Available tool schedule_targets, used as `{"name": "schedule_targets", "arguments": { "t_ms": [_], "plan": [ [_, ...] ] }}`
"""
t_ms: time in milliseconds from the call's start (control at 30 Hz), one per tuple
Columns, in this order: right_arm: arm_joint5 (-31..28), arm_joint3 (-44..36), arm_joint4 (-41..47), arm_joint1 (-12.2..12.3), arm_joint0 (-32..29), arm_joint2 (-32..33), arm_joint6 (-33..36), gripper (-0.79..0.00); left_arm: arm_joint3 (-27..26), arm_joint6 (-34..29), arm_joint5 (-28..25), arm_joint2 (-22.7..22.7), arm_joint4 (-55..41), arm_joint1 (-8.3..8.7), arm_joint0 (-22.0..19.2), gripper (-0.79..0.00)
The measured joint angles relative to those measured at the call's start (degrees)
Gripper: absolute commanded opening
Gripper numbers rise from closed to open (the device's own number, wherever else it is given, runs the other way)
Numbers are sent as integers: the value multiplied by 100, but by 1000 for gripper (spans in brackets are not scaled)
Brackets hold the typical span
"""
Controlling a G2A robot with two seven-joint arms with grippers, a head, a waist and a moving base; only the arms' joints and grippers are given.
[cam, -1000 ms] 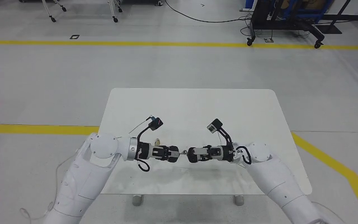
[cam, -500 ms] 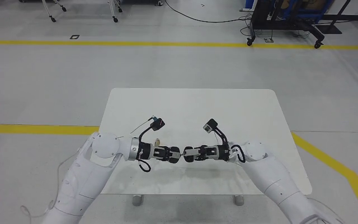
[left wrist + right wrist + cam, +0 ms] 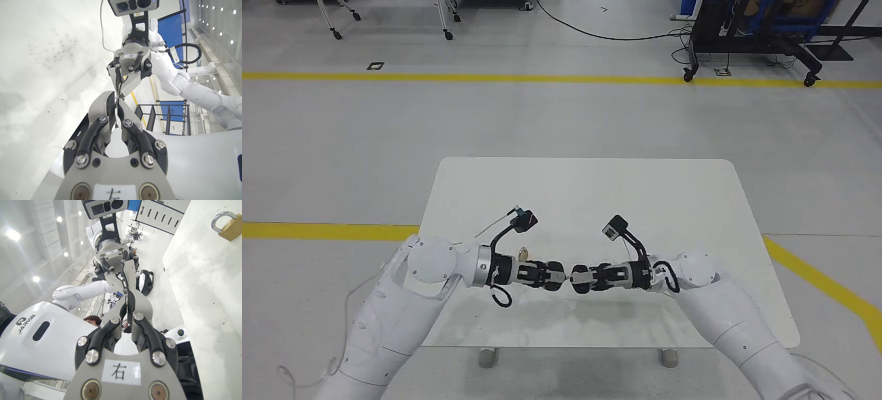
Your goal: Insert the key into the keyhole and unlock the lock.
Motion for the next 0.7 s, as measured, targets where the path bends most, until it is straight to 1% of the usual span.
{"name": "schedule_targets", "arguments": {
  "t_ms": [167, 333, 700],
  "plan": [
    [-220, -7, 18, 64, -112, 254, -117, -785, 5, 10, 10, -6, -2, 1, 1, 0],
    [-692, -50, 40, 243, -414, 1037, -378, -785, 5, 9, 9, -6, -3, 1, 1, 0],
    [-684, -54, 48, 243, -409, 1011, -378, -785, -48, 50, 3, 1, 58, 5, 9, 0]
  ]
}}
